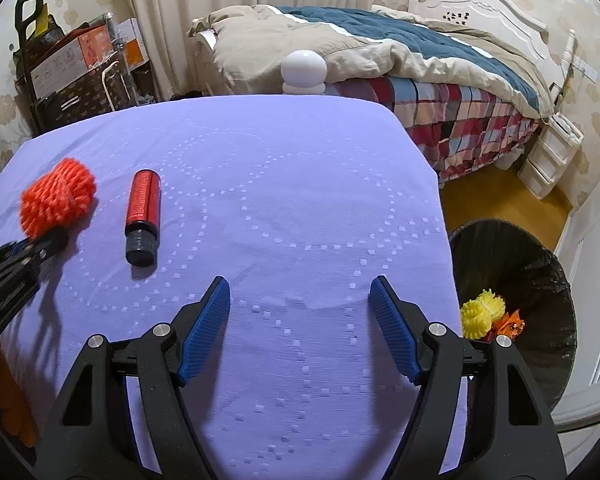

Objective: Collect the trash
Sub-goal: 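Grasp the red foam net with the left tool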

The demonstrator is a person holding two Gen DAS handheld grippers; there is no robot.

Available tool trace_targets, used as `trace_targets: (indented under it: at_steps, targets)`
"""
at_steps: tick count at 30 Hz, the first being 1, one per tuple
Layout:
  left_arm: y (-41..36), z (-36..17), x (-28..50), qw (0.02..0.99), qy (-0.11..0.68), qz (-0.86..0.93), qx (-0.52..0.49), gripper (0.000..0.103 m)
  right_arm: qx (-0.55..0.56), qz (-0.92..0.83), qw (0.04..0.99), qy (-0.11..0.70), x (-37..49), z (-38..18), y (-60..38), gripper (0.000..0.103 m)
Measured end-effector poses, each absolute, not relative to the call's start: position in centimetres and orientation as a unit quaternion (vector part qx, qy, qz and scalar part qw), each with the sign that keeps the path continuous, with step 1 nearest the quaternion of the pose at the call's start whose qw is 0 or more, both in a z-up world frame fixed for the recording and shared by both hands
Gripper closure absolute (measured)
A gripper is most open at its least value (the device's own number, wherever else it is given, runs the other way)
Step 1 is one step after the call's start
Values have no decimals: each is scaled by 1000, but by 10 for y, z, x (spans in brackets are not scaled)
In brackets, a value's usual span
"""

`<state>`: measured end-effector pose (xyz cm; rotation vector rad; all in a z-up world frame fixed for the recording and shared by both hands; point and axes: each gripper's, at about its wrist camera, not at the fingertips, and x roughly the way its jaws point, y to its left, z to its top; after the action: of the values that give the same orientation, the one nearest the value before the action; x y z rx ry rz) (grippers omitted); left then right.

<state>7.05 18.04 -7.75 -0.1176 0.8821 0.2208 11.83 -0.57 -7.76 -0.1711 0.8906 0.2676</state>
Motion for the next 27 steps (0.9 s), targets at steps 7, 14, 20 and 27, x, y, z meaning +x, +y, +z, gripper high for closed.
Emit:
trace_targets:
  at_steps: [7, 14, 20, 27]
  targets:
    - [192, -78, 47, 895, 429, 108, -63, 87, -90, 137, 889, 428, 115, -78, 5, 32]
    - [186, -68, 37, 908, 401, 111, -52, 38, -96, 142, 888, 427, 112, -79, 12, 32]
    - [178, -64, 48, 913, 392, 116, -18, 26, -101, 145, 886, 428, 110, -79, 18, 31]
    - [182, -70, 62, 907, 405, 108, -32, 27, -104, 149, 885, 430, 110, -81, 22, 31]
